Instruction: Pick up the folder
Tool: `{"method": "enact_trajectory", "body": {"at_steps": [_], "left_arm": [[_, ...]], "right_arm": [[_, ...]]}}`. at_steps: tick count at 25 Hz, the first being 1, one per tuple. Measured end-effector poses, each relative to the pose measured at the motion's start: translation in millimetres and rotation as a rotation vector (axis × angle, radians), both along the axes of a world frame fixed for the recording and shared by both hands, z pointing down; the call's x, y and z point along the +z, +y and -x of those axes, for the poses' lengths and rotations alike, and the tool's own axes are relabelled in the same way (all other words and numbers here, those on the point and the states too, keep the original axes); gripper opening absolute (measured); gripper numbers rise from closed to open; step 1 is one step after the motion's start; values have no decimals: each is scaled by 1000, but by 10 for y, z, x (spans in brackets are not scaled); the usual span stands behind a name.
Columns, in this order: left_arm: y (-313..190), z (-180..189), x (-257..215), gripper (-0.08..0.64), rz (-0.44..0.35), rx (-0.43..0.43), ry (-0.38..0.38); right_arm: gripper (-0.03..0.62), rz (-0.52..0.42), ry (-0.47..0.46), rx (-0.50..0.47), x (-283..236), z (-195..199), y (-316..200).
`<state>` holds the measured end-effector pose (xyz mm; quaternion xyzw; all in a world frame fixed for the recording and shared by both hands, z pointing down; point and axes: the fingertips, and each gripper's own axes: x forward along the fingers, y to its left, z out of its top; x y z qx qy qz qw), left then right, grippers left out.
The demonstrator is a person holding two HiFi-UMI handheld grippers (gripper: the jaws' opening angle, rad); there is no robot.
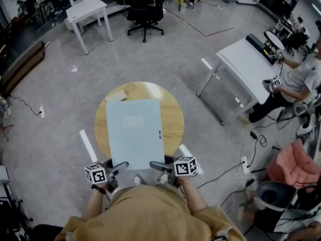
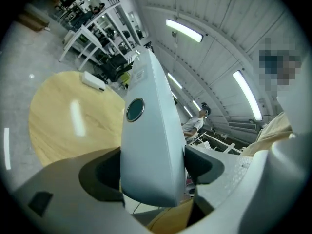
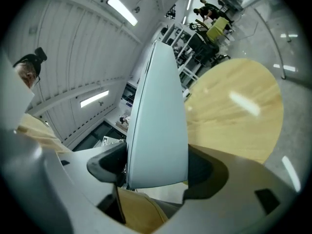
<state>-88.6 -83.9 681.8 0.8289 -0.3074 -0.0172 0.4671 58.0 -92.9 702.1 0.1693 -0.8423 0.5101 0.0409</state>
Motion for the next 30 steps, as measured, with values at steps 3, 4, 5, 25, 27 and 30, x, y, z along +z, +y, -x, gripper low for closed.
{"method": "enact_trajectory", "body": {"at_steps": [3,4,5,25,27,30], "left_arm": [[-122,-9,-342,385,-83,-5,-21],[-163,-8,-462,385,-108,-7,-24],[-196,-7,-581,385,-134,-8,-26],[-466,-142,-1998,387,-456,18,-111],[-461,-145,-2113,387,-481,13,-117],[-449,-126,-2265,387,-517,6,-122]], "right_arm": [[351,-101,4,-21,-361,9,-147],[351,-136,6,-26,-502,16,-199],[351,-168,9,-27,-634,21,-238],[351,-467,-29,22,-1933,-88,-477],[351,-484,-39,22,-2032,-89,-478],[351,-506,-56,26,-2161,-68,-464]]}}
